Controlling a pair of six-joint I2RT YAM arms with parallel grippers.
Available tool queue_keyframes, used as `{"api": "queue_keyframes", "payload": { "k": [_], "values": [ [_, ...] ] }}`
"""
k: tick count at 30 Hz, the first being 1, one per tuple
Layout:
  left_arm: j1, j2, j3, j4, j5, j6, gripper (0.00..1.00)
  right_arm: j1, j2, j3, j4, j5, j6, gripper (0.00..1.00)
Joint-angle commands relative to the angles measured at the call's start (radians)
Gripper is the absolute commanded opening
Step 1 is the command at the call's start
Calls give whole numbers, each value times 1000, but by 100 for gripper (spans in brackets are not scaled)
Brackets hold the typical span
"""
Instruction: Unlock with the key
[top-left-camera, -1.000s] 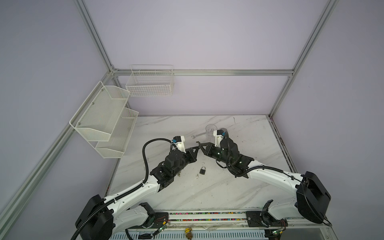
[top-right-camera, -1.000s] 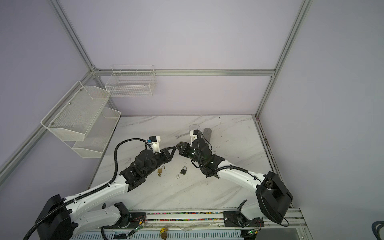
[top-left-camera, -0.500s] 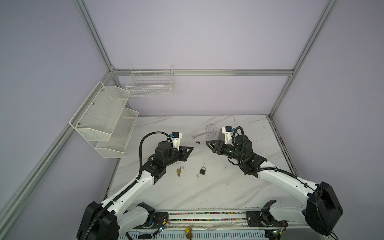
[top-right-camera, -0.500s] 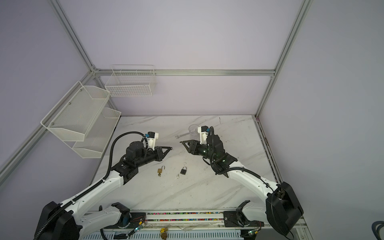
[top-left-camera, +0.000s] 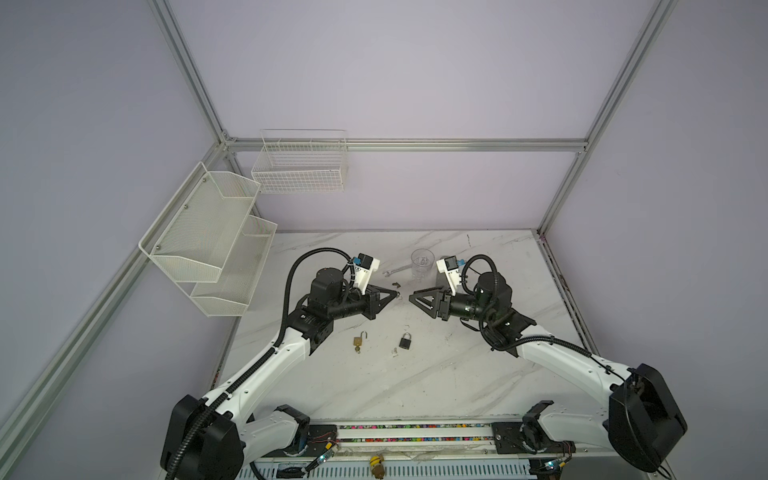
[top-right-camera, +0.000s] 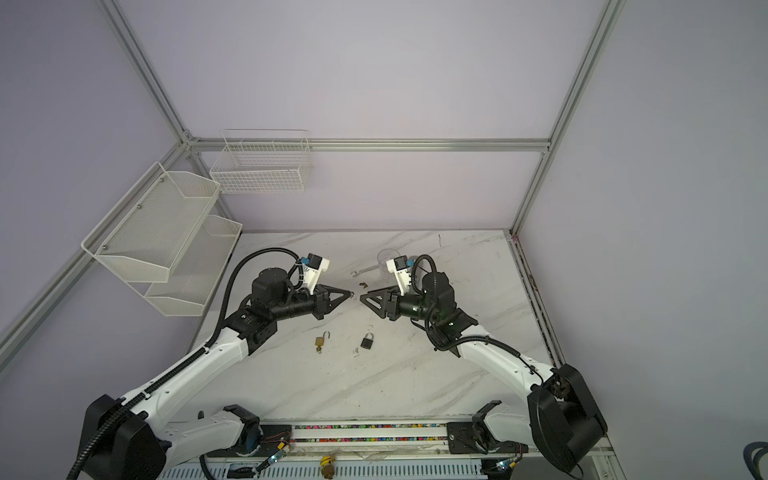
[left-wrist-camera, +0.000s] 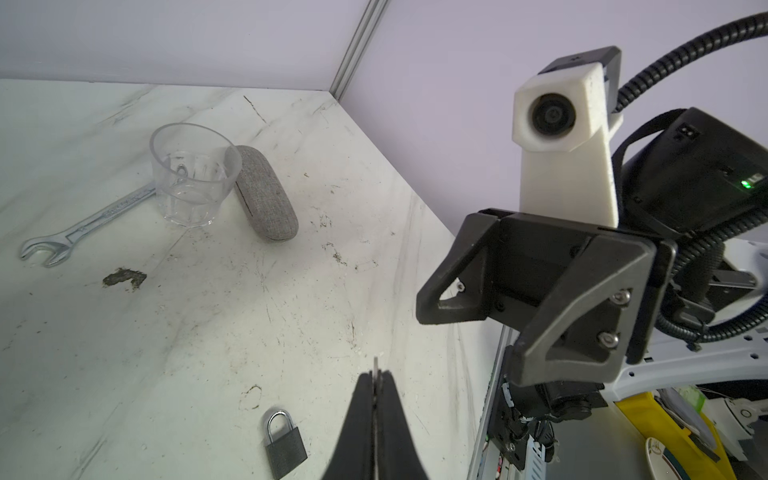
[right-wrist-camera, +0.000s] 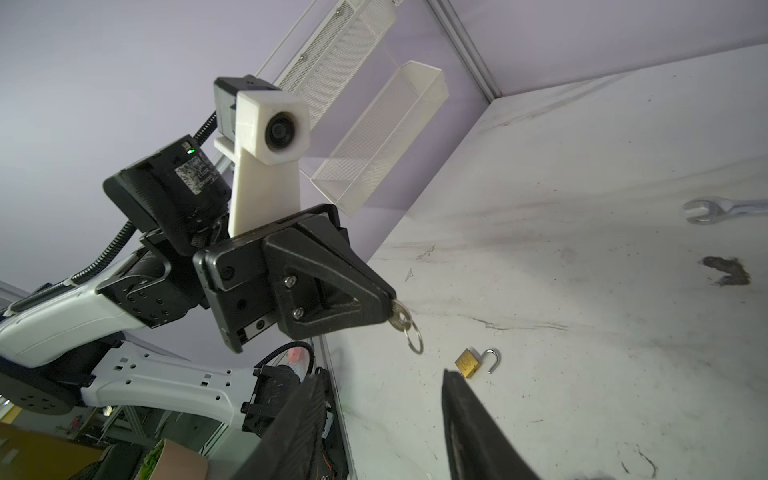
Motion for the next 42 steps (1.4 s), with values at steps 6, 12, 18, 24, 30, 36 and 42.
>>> {"api": "queue_keyframes", "payload": {
  "k": [6,12,18,24,30,36,42],
  "values": [
    [5,14,95,82,122,5,0,-3,54,28,154,-102,4,46],
    [5,22,102,107,137,-10,0,-4,77,38,164,-119,2,42],
    [5,28,108,127,156,-26,0,-3,84,37,161,-108,-6,41],
    [5,31,107,149,162,-40,0,-5,91,43,165,-127,-4,36],
    [5,32,110,166,172,-53,0,-5,91,41,165,-128,-8,28],
    [5,35,111,172,180,-59,0,-5,91,46,165,-130,-8,18],
    [5,45,116,174,199,-59,0,-5,120,54,165,-127,-2,10]
  ]
}}
